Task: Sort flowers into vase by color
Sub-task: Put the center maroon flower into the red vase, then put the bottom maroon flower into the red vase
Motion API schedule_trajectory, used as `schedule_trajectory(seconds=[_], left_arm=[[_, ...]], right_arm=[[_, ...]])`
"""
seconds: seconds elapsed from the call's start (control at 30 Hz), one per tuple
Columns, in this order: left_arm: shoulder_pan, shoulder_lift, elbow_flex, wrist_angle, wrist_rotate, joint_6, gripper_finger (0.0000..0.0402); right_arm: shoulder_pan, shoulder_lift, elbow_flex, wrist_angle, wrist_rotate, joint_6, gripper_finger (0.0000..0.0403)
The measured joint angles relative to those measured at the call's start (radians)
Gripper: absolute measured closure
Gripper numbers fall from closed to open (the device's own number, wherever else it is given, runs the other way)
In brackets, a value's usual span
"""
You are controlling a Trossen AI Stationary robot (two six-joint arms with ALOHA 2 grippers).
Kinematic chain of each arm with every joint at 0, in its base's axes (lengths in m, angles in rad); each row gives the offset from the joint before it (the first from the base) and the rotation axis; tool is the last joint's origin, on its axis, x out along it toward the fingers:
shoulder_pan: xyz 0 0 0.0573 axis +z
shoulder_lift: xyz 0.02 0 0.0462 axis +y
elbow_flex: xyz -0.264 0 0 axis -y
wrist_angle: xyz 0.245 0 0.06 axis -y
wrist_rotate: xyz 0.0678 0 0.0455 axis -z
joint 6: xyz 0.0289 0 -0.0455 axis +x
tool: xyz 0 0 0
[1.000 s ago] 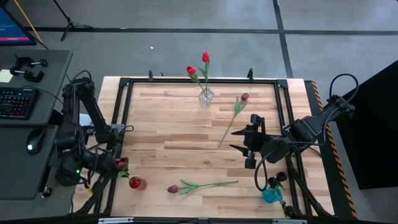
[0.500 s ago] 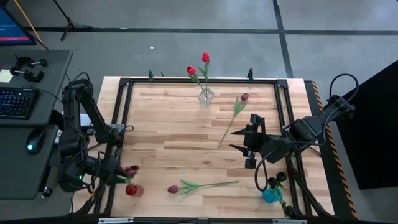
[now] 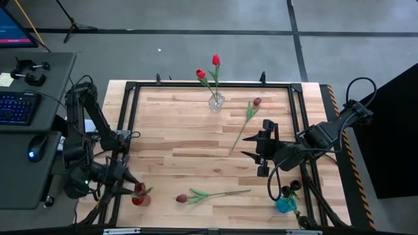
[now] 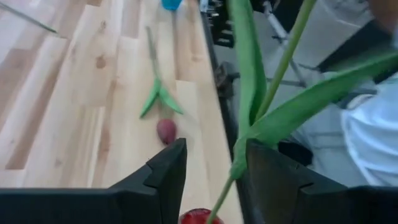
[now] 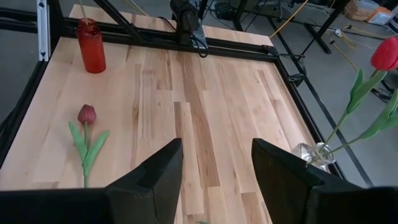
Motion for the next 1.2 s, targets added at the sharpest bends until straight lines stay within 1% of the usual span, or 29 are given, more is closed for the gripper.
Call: schedule_trajectory(seconds=[0.2, 0.37, 0.43, 0.6, 0.7, 0.83, 0.9, 0.97, 1.03, 1.1, 1.2], left_arm=[[0.0, -0.093, 0.0, 0.088, 0.024, 0.122, 0.0245], [0.0, -0.201, 0.001, 0.095, 0.033, 0.159, 0.0245], [0.0, -0.238, 0.001, 0.097, 0.018, 0.196, 0.0245], [0.0, -0.315, 0.001, 0.098, -0.08, 0.32, 0.0245], [0.0, -0.347, 0.001, 0.114, -0.194, 0.42, 0.0245], [0.003, -0.374, 0.001, 0.2, -0.363, 0.621, 0.0245], [0.025, -0.375, 0.002, 0.262, -0.406, 0.726, 0.0245], [0.068, -0.37, 0.002, 0.315, -0.393, 0.811, 0.0245], [0.132, -0.354, 0.002, 0.363, -0.341, 0.864, 0.0245], [0.204, -0.337, 0.002, 0.379, -0.265, 0.886, 0.0245], [0.33, -0.3, 0.002, 0.379, -0.129, 0.87, 0.0245]], right_arm=[[0.0, 0.0, 0.0, 0.006, 0.012, 0.0, 0.0222], [-0.005, 0.0, 0.0, 0.038, 0.012, -0.021, 0.0222], [-0.006, 0.0, 0.0, 0.054, 0.013, -0.042, 0.0222], [-0.006, 0.0, 0.0, 0.067, 0.013, -0.073, 0.0222], [-0.006, 0.0, 0.0, 0.067, 0.013, -0.078, 0.0222], [-0.006, 0.0, 0.0, 0.066, 0.01, -0.086, 0.0222], [-0.006, 0.0, 0.0, 0.065, 0.002, -0.086, 0.0222], [-0.006, 0.0, 0.0, 0.063, -0.001, -0.086, 0.0222], [-0.006, 0.0, 0.0, 0.063, -0.004, -0.086, 0.0222], [-0.006, 0.0, 0.0, 0.063, -0.004, -0.086, 0.0222], [-0.007, 0.002, 0.0, 0.058, -0.008, -0.073, 0.0222]])
